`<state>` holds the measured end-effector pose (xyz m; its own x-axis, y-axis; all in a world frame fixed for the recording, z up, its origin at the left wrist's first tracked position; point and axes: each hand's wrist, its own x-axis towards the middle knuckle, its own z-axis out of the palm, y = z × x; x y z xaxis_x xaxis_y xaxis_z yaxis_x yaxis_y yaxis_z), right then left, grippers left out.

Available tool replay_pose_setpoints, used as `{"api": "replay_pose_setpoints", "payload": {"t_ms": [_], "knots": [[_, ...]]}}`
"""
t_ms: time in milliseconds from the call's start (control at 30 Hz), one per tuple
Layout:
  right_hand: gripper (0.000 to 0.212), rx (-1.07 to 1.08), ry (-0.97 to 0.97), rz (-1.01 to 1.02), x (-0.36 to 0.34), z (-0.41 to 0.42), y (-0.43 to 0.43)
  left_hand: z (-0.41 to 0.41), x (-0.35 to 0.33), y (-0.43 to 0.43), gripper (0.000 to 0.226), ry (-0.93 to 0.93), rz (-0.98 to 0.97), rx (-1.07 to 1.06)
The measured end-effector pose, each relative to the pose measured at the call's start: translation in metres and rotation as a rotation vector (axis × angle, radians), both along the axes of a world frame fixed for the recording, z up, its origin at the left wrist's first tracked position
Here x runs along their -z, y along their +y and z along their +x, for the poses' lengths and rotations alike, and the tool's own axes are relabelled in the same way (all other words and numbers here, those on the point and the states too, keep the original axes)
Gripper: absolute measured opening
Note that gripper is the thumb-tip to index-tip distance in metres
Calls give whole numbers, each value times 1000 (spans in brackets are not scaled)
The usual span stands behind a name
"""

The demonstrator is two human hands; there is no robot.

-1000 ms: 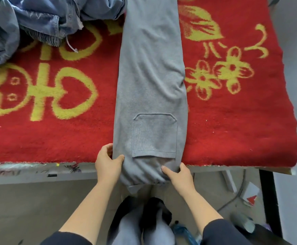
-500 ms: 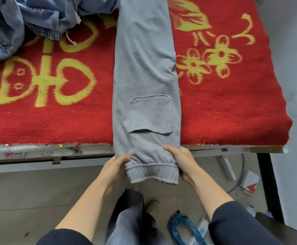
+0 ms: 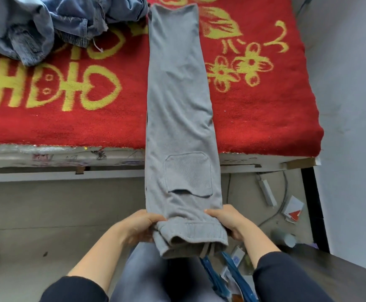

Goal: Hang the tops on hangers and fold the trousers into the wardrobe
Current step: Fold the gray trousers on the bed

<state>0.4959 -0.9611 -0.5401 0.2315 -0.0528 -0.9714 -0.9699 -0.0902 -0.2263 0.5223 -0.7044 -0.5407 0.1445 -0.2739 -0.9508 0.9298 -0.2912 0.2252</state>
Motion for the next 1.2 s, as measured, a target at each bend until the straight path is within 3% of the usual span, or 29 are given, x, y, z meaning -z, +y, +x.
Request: {"api": "replay_pose_setpoints", "payload": {"t_ms": [100,233,267,333,400,433,500,600,733,900,1033,1200], "knots": [[47,-130,29,-35,-10,-11,-9,-23,-12,-7,9,65,17,49],[83,-28,-149,-37,-26,33,-20,12,-33,-23,6,-78,94,-100],[76,13,-199,5,-31,49,-21,29,-39,-27,7,-143,121,-175],[41,32,-261,66,-44,84,-20,69,-52,-30,32,-266,108,-300],[15,40,-304,89,-59,120,-18,110,-66,-28,18,-361,85,-282],[26,74,-335,97,-63,139,-19,129,-73,-26,12,-377,81,-269],[46,157,-366,127,-65,178,-20,169,-78,-23,25,-386,58,-284],[52,180,-371,177,-65,238,-23,230,-75,-26,16,-379,16,-421],[43,298,-389,228,-60,325,-31,325,-66,-37,11,-348,-36,-569],[37,438,-426,321,-38,429,-35,439,-51,-39,30,-317,-152,-692],[20,370,-480,146,-11,495,-27,509,-31,-46,40,-301,-175,-721],[19,420,-536,62,22,561,-29,571,-1,-51,47,-311,-237,-752]]}}
